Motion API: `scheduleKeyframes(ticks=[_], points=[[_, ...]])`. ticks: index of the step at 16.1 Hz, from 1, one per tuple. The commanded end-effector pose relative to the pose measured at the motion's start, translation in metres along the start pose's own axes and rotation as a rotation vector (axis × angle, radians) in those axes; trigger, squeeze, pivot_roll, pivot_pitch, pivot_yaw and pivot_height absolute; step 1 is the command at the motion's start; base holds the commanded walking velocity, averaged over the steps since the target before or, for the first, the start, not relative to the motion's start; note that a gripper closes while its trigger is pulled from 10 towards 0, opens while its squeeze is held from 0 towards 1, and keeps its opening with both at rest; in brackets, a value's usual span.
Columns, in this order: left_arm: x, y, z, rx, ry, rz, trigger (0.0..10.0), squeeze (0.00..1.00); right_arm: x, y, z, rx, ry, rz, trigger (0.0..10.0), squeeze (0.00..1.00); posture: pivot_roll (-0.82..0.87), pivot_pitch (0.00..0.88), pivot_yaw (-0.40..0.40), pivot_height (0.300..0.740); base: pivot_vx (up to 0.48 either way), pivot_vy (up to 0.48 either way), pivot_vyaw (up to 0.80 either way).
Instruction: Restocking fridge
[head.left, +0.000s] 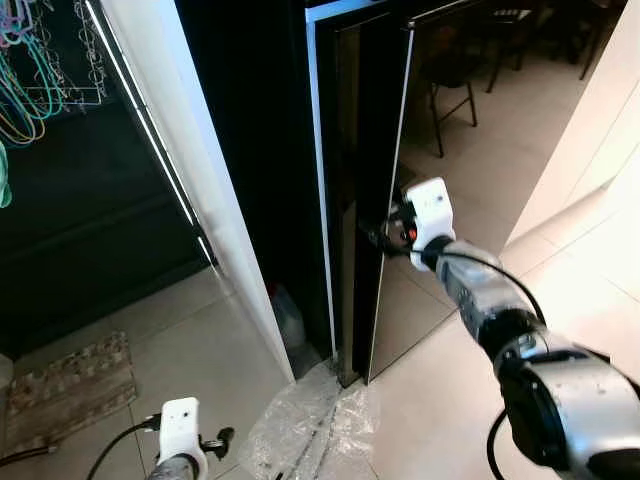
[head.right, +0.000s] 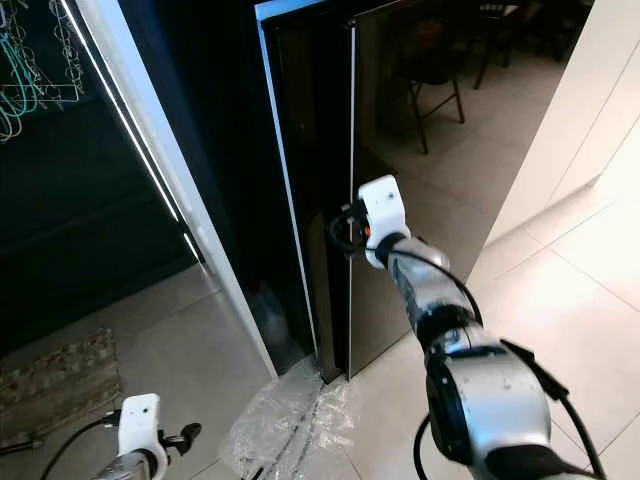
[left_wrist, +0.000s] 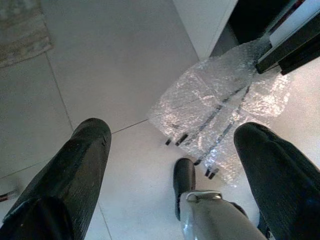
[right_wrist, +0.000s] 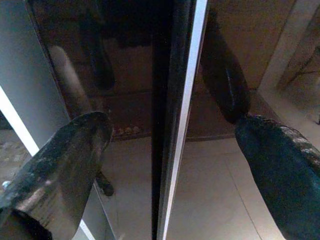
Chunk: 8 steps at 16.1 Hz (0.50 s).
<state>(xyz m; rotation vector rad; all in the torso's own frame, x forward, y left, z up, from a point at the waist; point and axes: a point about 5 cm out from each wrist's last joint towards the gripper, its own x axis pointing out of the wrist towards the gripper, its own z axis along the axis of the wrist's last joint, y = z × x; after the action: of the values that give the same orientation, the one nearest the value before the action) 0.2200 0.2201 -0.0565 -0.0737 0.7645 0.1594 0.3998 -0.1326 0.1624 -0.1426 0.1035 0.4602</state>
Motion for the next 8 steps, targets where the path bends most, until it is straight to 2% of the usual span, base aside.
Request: scheduleKeyframes(ticks=[1,5,8], points=[[-0.003,0.006,-0.009,-0.011,0.033,0.014,10.0,0.0,0.006,0.003,0.019,-0.009,-0.041,0.006,10.0,0.0,0.07,0.065,0.068,0.74,0.0,0.0,0.0],[-0.004,0.006,-0.012,-0.013,0.035,0.014,10.0,0.0,0.011,0.011,0.021,-0.012,-0.028,0.031,10.0,0.0,0.08,0.064,0.063,0.74,0.0,0.0,0.0],[-0.005,0.006,-0.016,-0.012,0.04,0.013,10.0,0.0,0.018,0.021,0.038,-0.018,-0.052,0.068,10.0,0.0,0.09,0.065,0.059,0.74,0.0,0.0,0.0]])
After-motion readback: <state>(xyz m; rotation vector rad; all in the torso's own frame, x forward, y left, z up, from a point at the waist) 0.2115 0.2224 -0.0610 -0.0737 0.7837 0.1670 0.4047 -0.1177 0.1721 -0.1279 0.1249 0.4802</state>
